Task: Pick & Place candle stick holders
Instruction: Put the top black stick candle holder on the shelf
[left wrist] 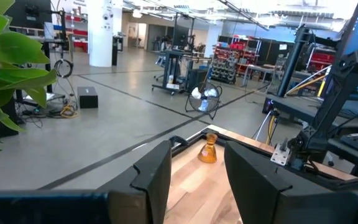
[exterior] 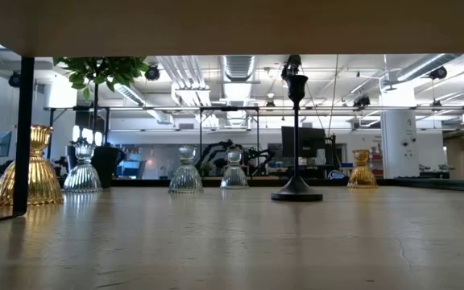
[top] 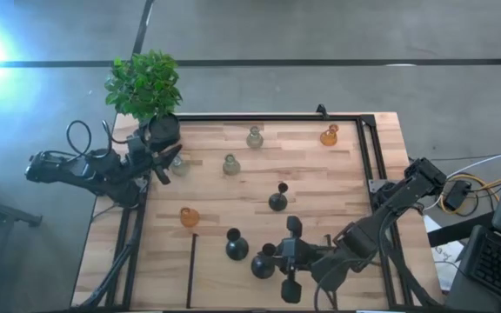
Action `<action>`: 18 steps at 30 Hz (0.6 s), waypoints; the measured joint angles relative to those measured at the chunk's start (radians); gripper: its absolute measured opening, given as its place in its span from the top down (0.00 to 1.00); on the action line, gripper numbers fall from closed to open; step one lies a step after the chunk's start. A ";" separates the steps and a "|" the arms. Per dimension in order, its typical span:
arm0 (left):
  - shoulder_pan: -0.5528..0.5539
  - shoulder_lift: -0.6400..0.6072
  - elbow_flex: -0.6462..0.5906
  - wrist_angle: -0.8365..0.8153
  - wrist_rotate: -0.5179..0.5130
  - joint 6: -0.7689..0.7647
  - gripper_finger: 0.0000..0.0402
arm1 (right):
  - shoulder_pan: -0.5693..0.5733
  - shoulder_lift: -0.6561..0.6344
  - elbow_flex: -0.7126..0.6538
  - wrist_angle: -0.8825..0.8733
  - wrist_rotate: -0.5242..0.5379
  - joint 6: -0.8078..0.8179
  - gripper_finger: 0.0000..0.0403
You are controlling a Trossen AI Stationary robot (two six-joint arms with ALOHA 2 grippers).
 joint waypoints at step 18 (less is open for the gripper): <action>0.000 0.000 0.000 0.002 0.000 -0.001 0.62 | 0.006 0.004 0.000 -0.012 -0.024 0.004 0.97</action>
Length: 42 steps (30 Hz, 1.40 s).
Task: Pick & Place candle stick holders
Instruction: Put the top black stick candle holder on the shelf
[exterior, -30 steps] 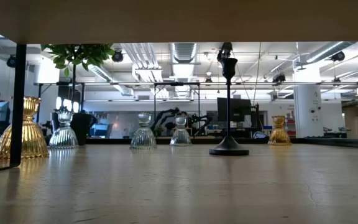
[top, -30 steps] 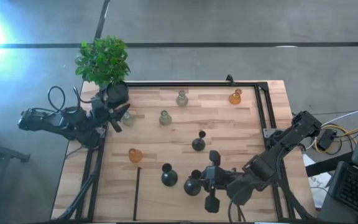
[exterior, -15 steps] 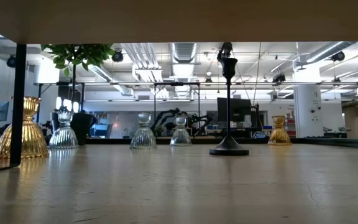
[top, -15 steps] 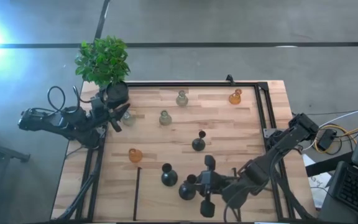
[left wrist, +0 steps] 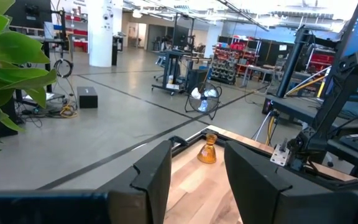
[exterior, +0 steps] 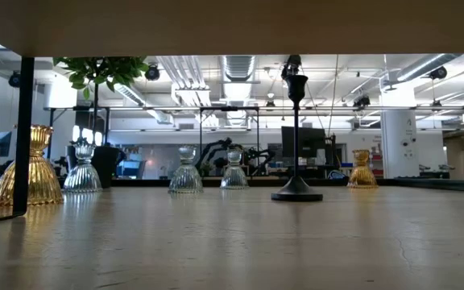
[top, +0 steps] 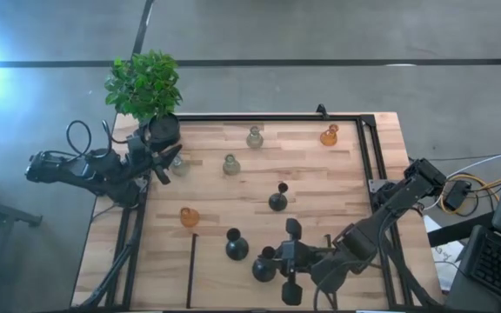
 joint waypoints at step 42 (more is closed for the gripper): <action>0.000 0.000 0.000 0.000 0.000 0.011 0.62 | -0.033 0.002 -0.023 0.000 -0.048 -0.003 0.97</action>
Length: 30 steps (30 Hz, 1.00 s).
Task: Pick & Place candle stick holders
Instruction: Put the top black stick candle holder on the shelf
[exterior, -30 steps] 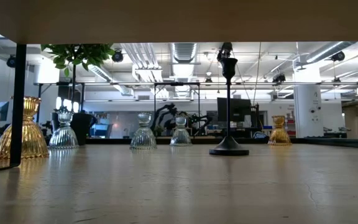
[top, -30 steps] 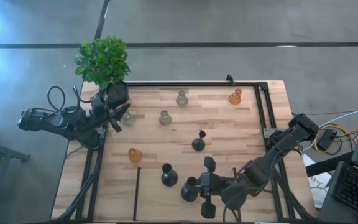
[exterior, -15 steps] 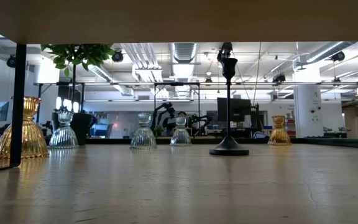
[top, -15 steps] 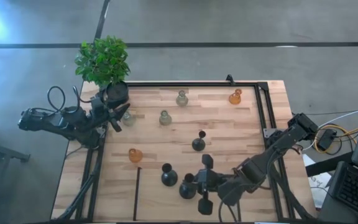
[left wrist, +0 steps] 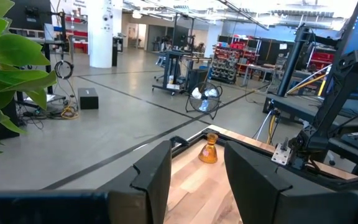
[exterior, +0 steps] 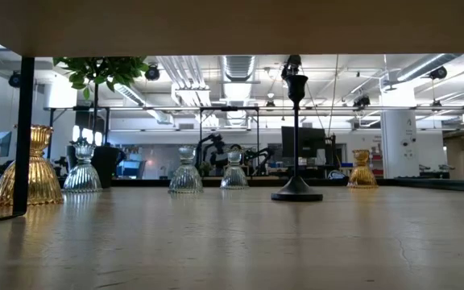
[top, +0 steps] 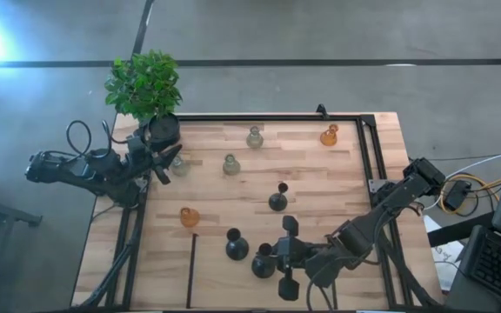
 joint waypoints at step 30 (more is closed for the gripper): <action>0.000 0.000 0.000 0.000 0.000 -0.003 0.62 | 0.002 -0.003 0.000 -0.027 0.022 0.020 0.97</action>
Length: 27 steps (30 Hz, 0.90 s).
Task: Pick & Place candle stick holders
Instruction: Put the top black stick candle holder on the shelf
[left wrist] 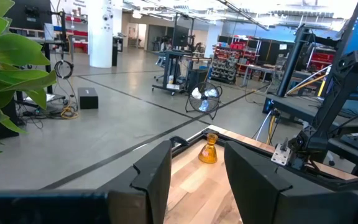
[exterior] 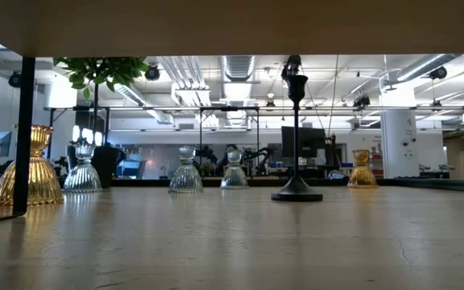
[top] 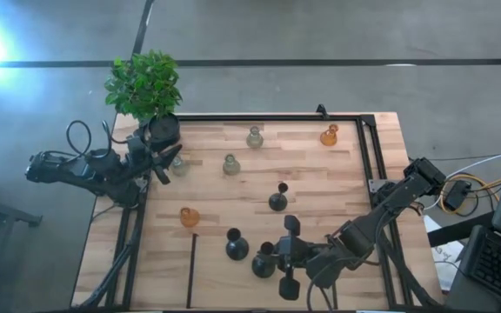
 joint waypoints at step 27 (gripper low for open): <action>0.000 0.000 0.000 0.001 0.000 -0.007 0.62 | 0.025 0.000 0.023 -0.010 0.000 0.010 0.97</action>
